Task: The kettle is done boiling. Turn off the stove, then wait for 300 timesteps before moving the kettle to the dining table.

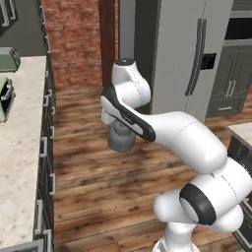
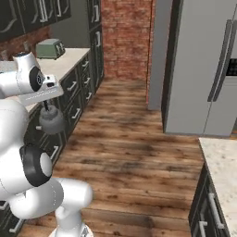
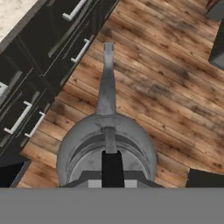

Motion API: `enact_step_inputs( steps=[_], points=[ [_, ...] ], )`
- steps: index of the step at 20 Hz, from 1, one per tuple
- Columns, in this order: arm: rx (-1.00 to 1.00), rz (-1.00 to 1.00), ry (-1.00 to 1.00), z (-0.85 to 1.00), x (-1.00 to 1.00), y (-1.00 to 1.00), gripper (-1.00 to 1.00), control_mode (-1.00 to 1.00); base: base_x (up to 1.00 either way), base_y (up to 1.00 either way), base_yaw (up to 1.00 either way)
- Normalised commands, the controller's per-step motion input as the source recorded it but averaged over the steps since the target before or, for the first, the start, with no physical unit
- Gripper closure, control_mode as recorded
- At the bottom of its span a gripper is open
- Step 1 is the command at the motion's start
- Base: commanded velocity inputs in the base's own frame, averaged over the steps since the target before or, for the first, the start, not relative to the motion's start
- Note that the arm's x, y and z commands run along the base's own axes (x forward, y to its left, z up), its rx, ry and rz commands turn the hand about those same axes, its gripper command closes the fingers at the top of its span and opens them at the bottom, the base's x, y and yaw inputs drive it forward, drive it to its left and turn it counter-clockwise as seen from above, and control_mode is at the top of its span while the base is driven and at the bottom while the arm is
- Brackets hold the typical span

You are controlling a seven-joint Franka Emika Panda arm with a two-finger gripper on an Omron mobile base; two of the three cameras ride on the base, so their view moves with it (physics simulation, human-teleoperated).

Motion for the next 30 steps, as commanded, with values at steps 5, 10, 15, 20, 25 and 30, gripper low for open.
enact_step_inputs(
  steps=[5,10,15,20,25,30],
  points=[
    [0.00,0.00,0.00,0.00,0.00,0.00,1.00,1.00,0.10,0.35,-0.49],
    [0.00,0.00,0.00,0.00,0.00,0.00,1.00,1.00,0.23,0.44,-0.45],
    [0.00,0.00,0.00,0.00,0.00,0.00,1.00,1.00,0.41,0.60,-0.41],
    [0.00,0.00,0.00,0.00,0.00,0.00,1.00,1.00,0.54,0.72,-0.37],
    [0.00,0.00,0.00,0.00,0.00,0.00,1.00,1.00,0.56,0.69,-0.35],
    [0.00,0.00,0.00,0.00,0.00,0.00,1.00,1.00,0.41,0.50,-0.36]
  ],
)
